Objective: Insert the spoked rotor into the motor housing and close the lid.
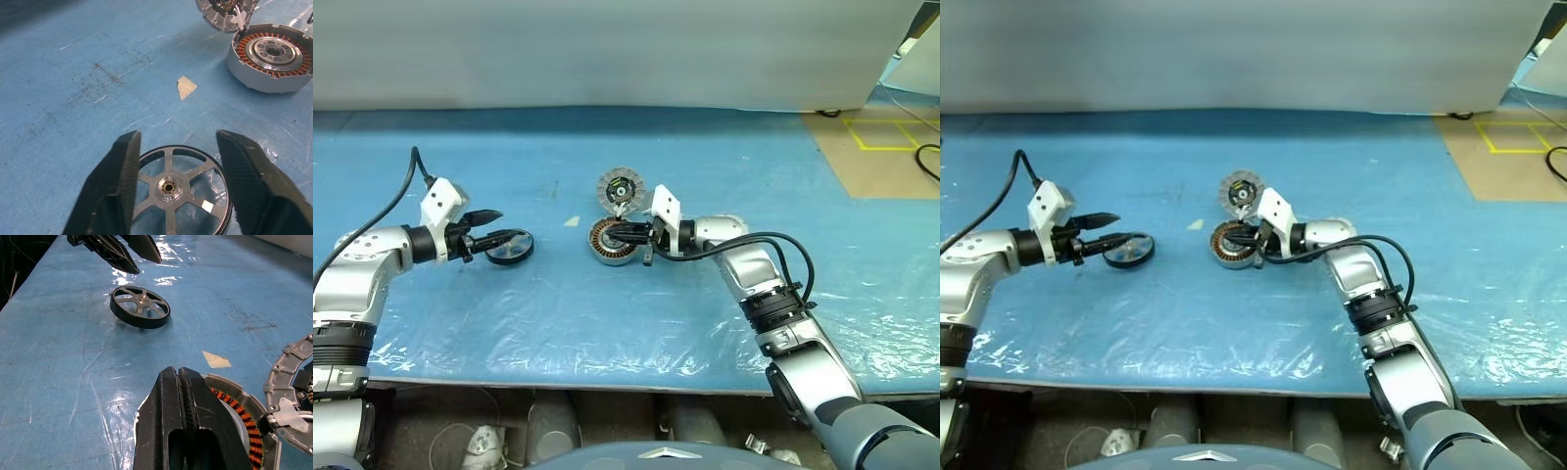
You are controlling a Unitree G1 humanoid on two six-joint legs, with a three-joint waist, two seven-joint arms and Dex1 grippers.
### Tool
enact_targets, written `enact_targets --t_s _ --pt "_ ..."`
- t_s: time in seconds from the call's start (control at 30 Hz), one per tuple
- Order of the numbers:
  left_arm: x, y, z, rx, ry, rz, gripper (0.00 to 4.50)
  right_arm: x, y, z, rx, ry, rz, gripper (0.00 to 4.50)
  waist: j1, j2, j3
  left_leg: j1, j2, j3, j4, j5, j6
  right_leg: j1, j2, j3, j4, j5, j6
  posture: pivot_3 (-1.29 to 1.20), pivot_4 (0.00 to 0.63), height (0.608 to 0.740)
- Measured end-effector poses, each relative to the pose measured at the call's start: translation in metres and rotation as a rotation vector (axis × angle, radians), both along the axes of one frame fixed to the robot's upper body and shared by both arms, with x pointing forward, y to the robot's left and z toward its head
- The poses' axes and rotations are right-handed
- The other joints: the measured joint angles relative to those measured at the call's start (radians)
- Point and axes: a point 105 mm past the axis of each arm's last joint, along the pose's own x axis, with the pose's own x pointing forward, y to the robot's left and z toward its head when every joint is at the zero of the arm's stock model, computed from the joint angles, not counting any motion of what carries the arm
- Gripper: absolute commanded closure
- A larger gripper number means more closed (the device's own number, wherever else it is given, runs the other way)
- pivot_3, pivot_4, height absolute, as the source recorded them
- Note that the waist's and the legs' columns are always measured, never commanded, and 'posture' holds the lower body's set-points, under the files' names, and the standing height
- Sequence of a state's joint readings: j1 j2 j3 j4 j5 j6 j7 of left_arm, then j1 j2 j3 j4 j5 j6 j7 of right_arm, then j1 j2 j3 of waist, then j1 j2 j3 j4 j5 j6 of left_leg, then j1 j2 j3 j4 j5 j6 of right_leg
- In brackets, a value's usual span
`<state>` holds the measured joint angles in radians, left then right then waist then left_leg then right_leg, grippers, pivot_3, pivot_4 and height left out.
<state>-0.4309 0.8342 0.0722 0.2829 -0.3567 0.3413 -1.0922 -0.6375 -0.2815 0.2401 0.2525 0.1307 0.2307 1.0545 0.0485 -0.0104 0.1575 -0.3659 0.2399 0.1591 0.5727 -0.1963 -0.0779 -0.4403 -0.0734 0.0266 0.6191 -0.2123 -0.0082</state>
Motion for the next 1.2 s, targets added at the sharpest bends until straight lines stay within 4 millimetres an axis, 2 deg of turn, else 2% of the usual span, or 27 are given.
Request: enact_targets --t_s 0.23,0.53,0.87,1.2 --pt "0.01 0.004 0.001 0.062 0.091 -0.012 2.28 -0.005 0.0 -0.003 0.002 0.011 0.0 4.5 -0.004 0.0 0.0 0.0 0.0 0.0 0.0 0.0 0.0 0.0 0.0 0.0 0.0 0.0 0.0 0.0 0.15 0.74" --pt "0.006 0.009 -0.013 0.09 0.191 -0.008 2.28 -0.008 0.001 -0.008 0.005 0.016 -0.016 4.5 -0.001 0.0 0.0 -0.002 0.0 -0.002 0.0 0.0 0.0 0.0 0.0 0.0 0.0 0.0 0.0 0.0 0.15 0.74" --pt "0.006 0.01 -0.014 0.09 0.225 0.011 2.28 -0.008 0.001 -0.01 0.005 0.017 -0.025 4.5 -0.002 0.0 0.0 -0.002 0.0 -0.003 0.0 0.0 0.0 0.0 0.0 0.0 0.0 0.0 0.0 0.0 0.15 0.74" --pt "0.004 0.005 -0.03 0.144 0.249 0.002 2.28 -0.006 0.001 -0.01 0.007 0.014 -0.035 4.5 -0.001 0.0 0.0 -0.002 0.0 -0.003 0.0 0.0 0.0 0.001 0.0 0.0 0.0 0.0 0.0 0.0 0.15 0.74"
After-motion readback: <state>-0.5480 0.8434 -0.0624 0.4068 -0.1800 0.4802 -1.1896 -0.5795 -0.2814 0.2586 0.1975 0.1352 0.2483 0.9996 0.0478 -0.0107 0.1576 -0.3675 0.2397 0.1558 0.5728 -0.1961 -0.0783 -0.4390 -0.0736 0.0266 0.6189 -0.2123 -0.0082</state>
